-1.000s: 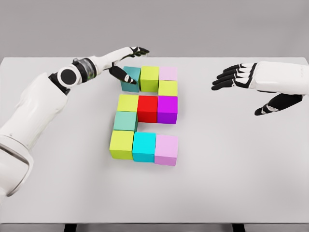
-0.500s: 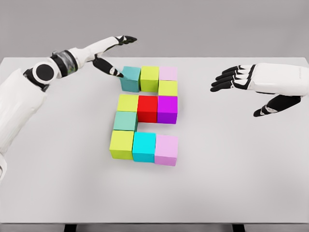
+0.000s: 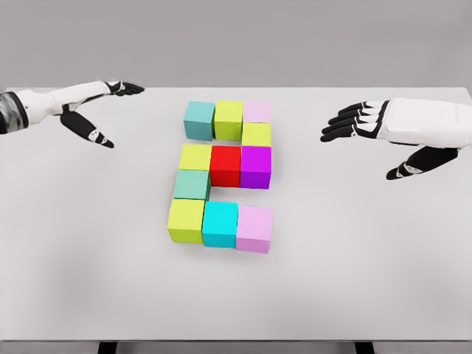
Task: Assemble the squares on the desktop into the number 2
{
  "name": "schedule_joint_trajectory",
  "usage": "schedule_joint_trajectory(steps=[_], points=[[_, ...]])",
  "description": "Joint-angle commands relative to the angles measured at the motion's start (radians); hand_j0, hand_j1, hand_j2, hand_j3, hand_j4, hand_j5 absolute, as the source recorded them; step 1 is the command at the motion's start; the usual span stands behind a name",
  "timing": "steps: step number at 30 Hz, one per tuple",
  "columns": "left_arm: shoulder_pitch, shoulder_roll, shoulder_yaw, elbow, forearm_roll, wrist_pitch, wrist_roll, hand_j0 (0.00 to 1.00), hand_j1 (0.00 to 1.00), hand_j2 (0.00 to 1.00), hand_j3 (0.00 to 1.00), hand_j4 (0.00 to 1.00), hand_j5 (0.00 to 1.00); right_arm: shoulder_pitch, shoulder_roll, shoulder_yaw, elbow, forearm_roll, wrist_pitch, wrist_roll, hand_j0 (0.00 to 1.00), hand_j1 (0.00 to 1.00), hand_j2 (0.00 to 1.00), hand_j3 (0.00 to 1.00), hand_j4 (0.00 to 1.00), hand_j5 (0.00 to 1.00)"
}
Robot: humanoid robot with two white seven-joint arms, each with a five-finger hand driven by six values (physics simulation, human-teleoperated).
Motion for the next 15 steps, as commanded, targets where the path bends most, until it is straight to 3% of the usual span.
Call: schedule_joint_trajectory(steps=[1,4,13,15], points=[[0.0,0.001,-0.028,0.001,-0.07,0.003,-0.008,1.0,1.0,1.0,1.0,1.0,1.0,0.0,0.003,0.0,-0.001,-0.006,0.003,0.0,1.0,1.0,1.0,1.0,1.0,1.0],[-0.002,-0.007,-0.029,0.001,-0.166,-0.001,-0.008,1.0,1.0,1.0,1.0,1.0,1.0,0.002,0.003,0.0,0.0,-0.006,0.003,0.0,1.0,1.0,1.0,1.0,1.0,1.0],[-0.011,-0.066,-0.029,0.003,-0.23,0.0,-0.008,1.0,1.0,1.0,1.0,1.0,1.0,0.006,0.005,0.0,0.0,-0.006,0.003,0.0,1.0,1.0,1.0,1.0,1.0,1.0],[-0.02,-0.106,-0.028,0.038,-0.284,0.002,-0.008,1.0,1.0,1.0,1.0,1.0,1.0,0.008,0.005,0.0,0.0,-0.006,0.003,0.0,1.0,1.0,1.0,1.0,1.0,1.0]])
